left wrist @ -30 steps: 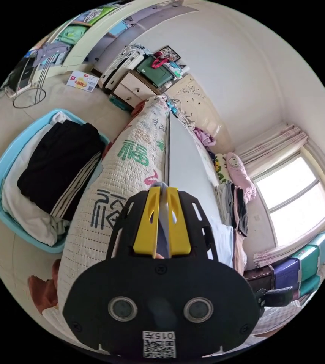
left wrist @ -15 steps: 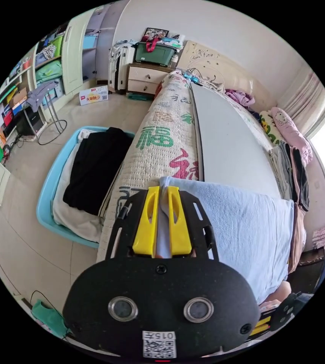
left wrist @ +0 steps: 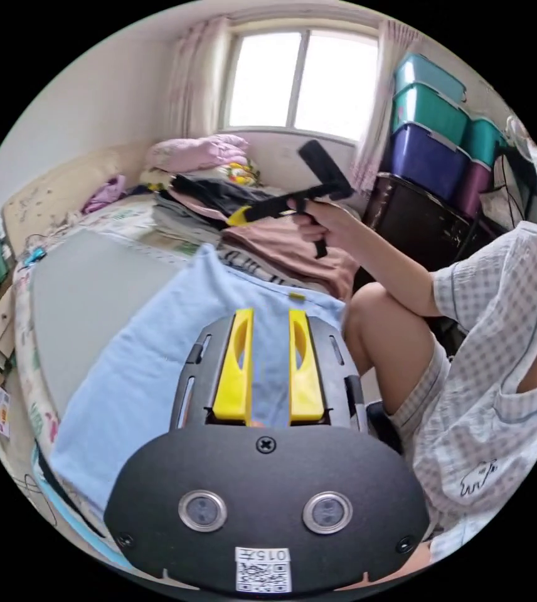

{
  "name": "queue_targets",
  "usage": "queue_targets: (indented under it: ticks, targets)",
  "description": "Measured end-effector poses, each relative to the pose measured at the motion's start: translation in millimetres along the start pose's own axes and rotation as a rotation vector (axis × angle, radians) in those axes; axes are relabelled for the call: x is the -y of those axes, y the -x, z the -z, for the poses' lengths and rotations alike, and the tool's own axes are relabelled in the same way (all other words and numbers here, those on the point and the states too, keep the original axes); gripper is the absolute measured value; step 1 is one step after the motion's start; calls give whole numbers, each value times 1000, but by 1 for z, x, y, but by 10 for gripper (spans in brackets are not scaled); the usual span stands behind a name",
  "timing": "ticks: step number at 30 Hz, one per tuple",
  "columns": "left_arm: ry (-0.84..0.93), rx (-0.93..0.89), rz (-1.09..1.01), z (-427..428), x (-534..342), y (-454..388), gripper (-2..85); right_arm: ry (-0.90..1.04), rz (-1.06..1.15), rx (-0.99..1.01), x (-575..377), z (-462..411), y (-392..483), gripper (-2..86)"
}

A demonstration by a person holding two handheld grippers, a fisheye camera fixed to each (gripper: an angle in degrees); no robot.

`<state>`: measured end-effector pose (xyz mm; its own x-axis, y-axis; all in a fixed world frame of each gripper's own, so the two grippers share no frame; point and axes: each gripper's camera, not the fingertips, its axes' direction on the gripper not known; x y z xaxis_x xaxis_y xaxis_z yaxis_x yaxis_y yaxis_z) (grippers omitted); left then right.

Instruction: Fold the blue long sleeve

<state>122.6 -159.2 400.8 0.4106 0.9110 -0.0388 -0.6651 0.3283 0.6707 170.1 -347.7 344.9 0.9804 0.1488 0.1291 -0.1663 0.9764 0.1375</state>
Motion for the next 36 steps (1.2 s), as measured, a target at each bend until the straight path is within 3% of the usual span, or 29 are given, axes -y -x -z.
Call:
queue_targets:
  ticks: [4,10,13,24,30,32,36]
  targets:
    - [71,-4,74,-79,21,-32,88,60,-111,96,17,-7,-52,91]
    - [241,181,93,-148,51,-56,87,31,-165,164,48,-35,-74,105]
    - [254,265,90,-158,60,-64,63,44,-185,143,69,-53,-73,105]
    - [138,161,86,-133,77,-76,1,37,-183,27,111,-74,-42,41]
    - [203,158,61,-161,78,-82,1,113,-169,-86,112,-92,-26,42]
    - [255,182,67,-177,74,-82,3,81,-218,-52,107,-88,-30,43]
    - [264,210,66,-186,75,-86,10,6,-228,-168,98,-61,-15,25]
